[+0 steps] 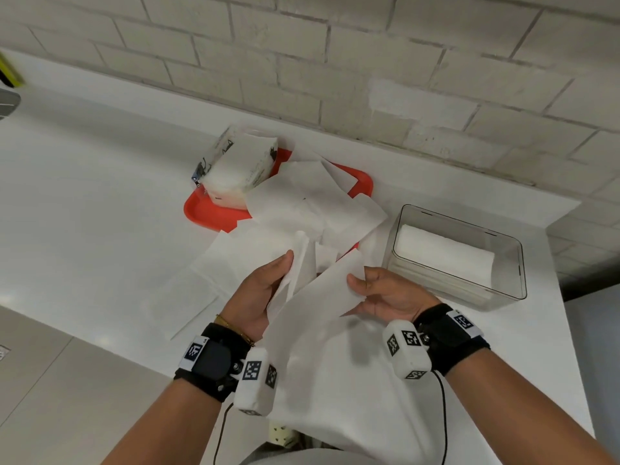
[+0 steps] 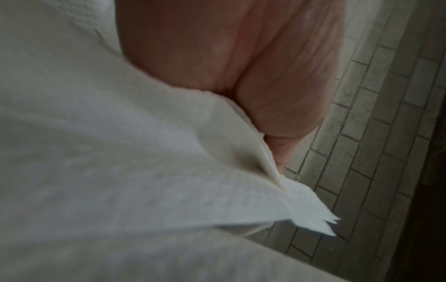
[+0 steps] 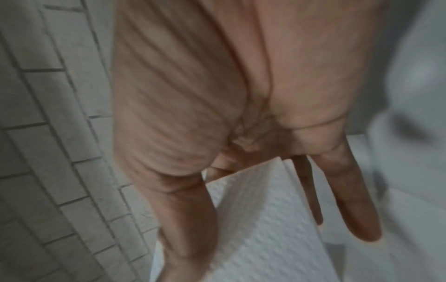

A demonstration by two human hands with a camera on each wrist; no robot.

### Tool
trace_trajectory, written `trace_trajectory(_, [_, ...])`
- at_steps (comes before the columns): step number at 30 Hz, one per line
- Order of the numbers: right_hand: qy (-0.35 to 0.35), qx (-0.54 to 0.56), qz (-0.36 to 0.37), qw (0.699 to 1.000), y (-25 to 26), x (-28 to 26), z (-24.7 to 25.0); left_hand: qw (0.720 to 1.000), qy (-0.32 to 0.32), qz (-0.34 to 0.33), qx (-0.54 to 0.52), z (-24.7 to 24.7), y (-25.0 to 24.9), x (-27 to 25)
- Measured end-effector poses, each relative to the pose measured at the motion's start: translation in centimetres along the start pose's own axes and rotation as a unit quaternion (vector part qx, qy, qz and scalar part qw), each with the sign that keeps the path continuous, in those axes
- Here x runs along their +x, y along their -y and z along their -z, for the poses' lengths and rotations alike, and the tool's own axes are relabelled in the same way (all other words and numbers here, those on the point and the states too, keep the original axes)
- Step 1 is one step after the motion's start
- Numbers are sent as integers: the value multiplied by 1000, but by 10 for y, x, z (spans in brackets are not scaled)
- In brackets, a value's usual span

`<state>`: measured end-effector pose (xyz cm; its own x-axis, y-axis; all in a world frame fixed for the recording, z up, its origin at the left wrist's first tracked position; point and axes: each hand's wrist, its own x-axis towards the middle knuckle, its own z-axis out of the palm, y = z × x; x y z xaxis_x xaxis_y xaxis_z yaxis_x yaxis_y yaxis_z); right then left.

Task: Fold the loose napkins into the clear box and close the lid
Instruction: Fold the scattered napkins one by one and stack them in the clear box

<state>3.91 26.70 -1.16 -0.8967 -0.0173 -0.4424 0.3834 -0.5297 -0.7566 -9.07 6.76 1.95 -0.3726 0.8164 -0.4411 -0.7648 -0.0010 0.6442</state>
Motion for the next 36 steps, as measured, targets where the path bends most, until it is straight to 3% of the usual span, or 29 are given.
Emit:
trace_trajectory(3, [16,66,15,998,-10,3,-7,999,23,-24,23,-4,1,-4])
trace_trajectory(7, [-5,144,38,989,-21,9,-18,988,-52,-81,122,10,6,1])
trace_trajectory(11, [-36,146,43,988,-24,12,-24,994,-58,-60,77,14,13,-6])
trace_trajectory(13, [-81,136,51,986,-21,12,-23,998,-46,-45,-2,9,12,-8])
trace_trajectory(15, [-133,115,57,983,-16,12,-17,996,38,6,-83,10,12,-6])
trace_trajectory(17, [-188,66,65,978,-10,10,-10,992,-2,52,-118,22,16,-1])
trace_trajectory(19, [-215,1,65,974,-5,5,-2,991,-55,55,-109,30,19,0])
trace_trajectory(23, [-242,-135,79,958,20,-16,-3,990,-117,72,-27,52,31,2])
trace_trajectory(28, [-192,-350,133,907,74,-60,-28,978,-177,30,103,74,29,1])
trace_trajectory(32, [-115,-525,124,834,107,-88,-56,942,-267,-67,192,83,10,1])
trace_trajectory(36, [-42,-638,93,763,114,-96,-86,924,-244,-148,253,66,-16,-5])
